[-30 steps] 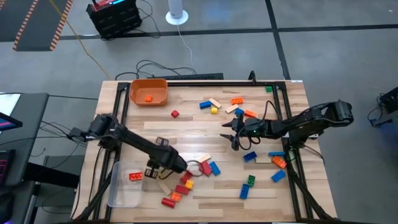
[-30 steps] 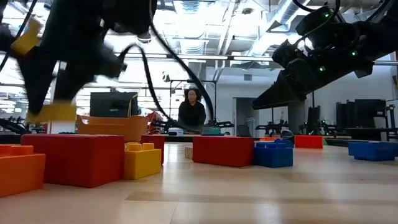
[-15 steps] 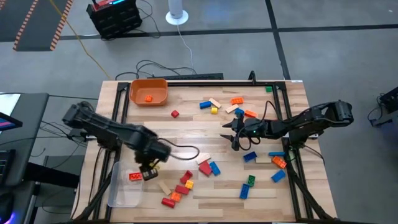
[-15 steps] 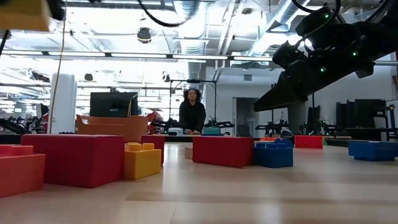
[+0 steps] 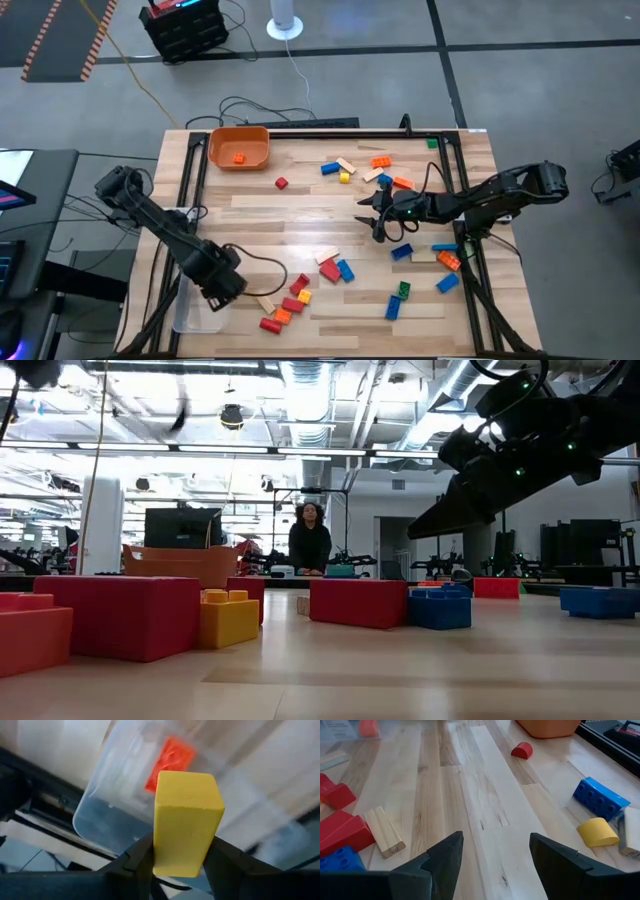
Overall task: Sort blocks by size
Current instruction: Put the large yellow block into the transparent bin, then put the large red block into the transparent bin
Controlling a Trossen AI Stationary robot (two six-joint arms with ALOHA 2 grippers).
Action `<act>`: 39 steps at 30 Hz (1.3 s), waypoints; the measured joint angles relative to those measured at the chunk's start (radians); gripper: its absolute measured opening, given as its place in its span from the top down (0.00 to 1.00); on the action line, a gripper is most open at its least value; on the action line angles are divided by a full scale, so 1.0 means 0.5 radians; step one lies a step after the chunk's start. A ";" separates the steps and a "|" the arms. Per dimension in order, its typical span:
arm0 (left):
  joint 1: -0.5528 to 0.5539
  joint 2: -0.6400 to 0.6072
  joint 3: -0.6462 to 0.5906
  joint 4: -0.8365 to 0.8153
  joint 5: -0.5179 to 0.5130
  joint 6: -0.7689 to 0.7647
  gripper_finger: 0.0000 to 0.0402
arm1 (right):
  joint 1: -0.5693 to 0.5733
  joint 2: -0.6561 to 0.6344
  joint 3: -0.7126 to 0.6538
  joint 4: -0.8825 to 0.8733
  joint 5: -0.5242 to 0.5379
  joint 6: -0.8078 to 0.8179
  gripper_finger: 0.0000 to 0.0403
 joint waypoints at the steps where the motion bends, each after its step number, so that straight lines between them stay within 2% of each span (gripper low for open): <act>1: -0.010 0.000 -0.071 0.021 0.023 -0.019 0.64 | 0.000 0.000 0.000 0.005 0.000 0.000 0.36; 4: -0.011 0.000 -0.259 0.135 0.129 -0.066 0.61 | 0.000 0.000 0.000 0.028 0.000 -0.002 0.36; 7: 0.006 0.000 -0.346 0.207 0.284 -0.021 0.56 | 0.000 0.000 0.000 0.051 0.000 -0.002 0.36; 11: 0.056 0.001 -0.319 0.232 0.440 -0.007 0.48 | 0.001 0.000 0.000 0.052 0.000 0.001 0.36; 13: 0.076 -0.001 -0.243 0.268 0.454 -0.046 0.46 | 0.016 0.000 0.000 0.051 0.000 0.002 0.36; 14: 0.082 -0.002 -0.192 0.309 0.414 -0.061 0.45 | 0.028 0.000 0.000 0.052 0.000 0.002 0.36; 17: 0.099 -0.002 -0.034 0.435 0.114 -0.027 0.46 | 0.065 0.000 0.000 0.059 0.010 0.016 0.36; 22: 0.154 0.048 0.177 0.637 -0.365 0.210 0.47 | 0.128 0.000 0.000 0.057 0.150 -0.007 0.36; 25: 0.202 0.185 0.225 0.927 -0.449 0.432 0.48 | 0.128 0.000 0.000 0.046 0.189 -0.016 0.36; 28: 0.226 0.454 0.354 1.152 -0.455 0.770 0.48 | 0.109 0.000 0.000 0.038 0.191 -0.014 0.36; 30: 0.222 0.661 0.527 1.069 -0.419 1.006 0.48 | 0.089 0.000 0.000 0.018 0.195 -0.006 0.36; 33: 0.175 0.934 0.856 0.693 -0.379 1.266 0.48 | 0.072 0.000 -0.013 0.016 0.200 0.002 0.36; 36: 0.116 1.143 1.159 0.371 -0.413 1.434 0.48 | 0.072 0.000 -0.041 0.033 0.201 0.014 0.36; 39: 0.059 1.302 1.359 0.208 -0.455 1.531 0.48 | 0.072 0.000 -0.053 0.034 0.202 0.022 0.36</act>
